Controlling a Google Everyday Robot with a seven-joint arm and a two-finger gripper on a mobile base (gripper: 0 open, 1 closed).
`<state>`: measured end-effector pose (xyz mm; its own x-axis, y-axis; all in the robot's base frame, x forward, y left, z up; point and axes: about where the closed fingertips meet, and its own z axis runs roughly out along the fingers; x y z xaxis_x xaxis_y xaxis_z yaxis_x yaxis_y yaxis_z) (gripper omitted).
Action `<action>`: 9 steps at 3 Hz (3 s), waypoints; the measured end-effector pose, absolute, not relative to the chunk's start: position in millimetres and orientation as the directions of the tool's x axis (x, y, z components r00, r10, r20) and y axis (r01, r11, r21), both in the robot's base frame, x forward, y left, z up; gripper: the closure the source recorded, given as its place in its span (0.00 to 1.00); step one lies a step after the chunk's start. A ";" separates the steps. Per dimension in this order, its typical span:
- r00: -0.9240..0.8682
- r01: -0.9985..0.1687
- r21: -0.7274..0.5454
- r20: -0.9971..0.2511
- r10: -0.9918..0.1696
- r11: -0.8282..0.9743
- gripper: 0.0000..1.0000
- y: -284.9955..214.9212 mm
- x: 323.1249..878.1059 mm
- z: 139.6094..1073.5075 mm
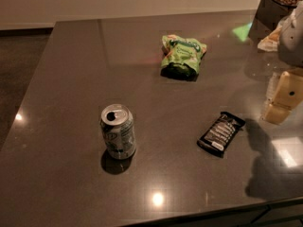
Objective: Move 7up can near green rice chip bag
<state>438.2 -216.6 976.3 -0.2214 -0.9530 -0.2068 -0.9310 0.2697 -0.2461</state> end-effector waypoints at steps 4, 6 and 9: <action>-0.008 -0.974 -0.206 -0.372 -0.928 0.090 0.00 -122.5 426.2 965.7; 0.085 -0.986 -0.165 -0.464 -0.882 -0.009 0.00 -43.6 418.1 942.6; 0.153 -0.984 -0.161 -0.512 -0.845 -0.080 0.00 33.0 424.5 916.4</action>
Offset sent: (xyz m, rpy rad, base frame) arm -0.0005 0.0332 -0.0016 0.1173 0.0448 0.1203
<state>424.5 33.0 916.4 0.1526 -0.8454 -0.5118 -0.9837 -0.0800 -0.1611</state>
